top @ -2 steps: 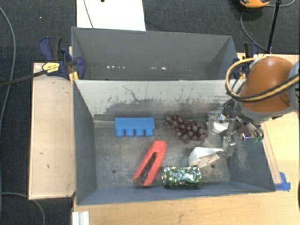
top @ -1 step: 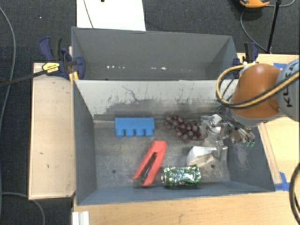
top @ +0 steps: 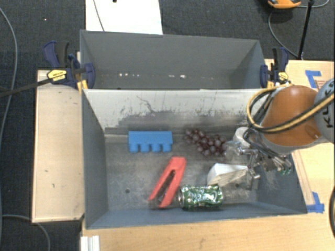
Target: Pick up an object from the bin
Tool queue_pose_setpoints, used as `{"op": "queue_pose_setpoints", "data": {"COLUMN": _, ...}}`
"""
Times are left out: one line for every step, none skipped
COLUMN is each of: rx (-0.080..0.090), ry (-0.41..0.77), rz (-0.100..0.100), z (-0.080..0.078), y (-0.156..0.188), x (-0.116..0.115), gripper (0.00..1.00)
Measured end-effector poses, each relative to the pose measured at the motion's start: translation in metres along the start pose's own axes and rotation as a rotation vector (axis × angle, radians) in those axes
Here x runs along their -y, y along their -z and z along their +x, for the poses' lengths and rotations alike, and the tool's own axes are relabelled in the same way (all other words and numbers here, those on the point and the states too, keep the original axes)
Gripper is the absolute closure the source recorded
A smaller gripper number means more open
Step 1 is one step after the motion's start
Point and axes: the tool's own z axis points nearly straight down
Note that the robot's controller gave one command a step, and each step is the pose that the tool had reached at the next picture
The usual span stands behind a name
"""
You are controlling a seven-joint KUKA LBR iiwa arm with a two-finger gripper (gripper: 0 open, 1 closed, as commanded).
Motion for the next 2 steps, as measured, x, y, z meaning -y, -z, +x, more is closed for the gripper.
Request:
{"op": "queue_pose_setpoints", "data": {"rx": 0.005, "ry": -0.24, "rz": 0.004, "z": 0.0072, "y": 0.0069, "x": -0.0084, "gripper": 1.0}}
{"op": "queue_pose_setpoints", "data": {"rx": 0.005, "ry": -0.238, "rz": 0.003, "z": 0.0075, "y": 0.0067, "x": -0.0087, "gripper": 0.0}}
